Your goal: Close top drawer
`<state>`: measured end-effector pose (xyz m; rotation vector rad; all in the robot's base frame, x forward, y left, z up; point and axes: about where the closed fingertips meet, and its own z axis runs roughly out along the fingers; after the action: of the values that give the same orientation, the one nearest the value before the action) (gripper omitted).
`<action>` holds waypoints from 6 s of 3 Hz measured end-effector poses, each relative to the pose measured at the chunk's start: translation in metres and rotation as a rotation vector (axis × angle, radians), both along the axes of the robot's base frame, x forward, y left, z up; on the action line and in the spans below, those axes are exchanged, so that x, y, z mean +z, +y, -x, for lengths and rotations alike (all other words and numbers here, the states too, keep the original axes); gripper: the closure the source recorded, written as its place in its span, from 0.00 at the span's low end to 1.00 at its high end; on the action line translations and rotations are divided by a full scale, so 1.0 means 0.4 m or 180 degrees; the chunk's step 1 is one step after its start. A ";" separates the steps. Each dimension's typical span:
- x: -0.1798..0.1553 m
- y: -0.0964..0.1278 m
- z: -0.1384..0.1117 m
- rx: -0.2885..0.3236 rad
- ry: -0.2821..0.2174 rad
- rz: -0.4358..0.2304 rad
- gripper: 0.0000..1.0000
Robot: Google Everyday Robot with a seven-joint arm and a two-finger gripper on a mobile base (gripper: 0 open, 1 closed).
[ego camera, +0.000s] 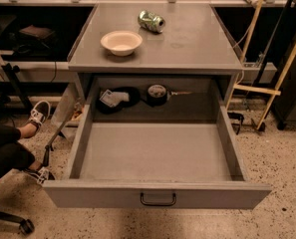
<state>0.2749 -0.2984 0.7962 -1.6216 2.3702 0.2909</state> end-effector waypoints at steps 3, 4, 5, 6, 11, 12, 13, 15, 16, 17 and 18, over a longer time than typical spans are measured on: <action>-0.294 0.331 0.242 0.1002 0.0174 -0.1206 0.00; -0.418 0.525 0.208 0.1357 0.0388 -0.1413 0.00; -0.527 0.576 0.114 0.1336 0.0487 -0.1063 0.00; -0.611 0.476 -0.036 0.1077 0.0229 -0.0386 0.00; -0.427 0.375 -0.581 0.0094 -0.0783 0.0573 0.00; -0.426 0.375 -0.581 0.0094 -0.0783 0.0573 0.00; -0.405 0.388 -0.664 0.0100 -0.0886 0.0595 0.00; -0.372 0.400 -0.846 -0.0053 -0.0995 0.0608 0.00; -0.338 0.424 -0.959 -0.0166 -0.1125 0.0540 0.00; -0.346 0.423 -0.959 -0.0182 -0.1103 0.0521 0.00; -0.371 0.443 -1.006 -0.0177 -0.1019 0.0504 0.00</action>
Offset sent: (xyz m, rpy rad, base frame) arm -0.1122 0.1695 -0.1212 0.5236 -0.0421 0.5207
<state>0.6773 -0.1212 0.6479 -1.5304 2.2318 -0.1611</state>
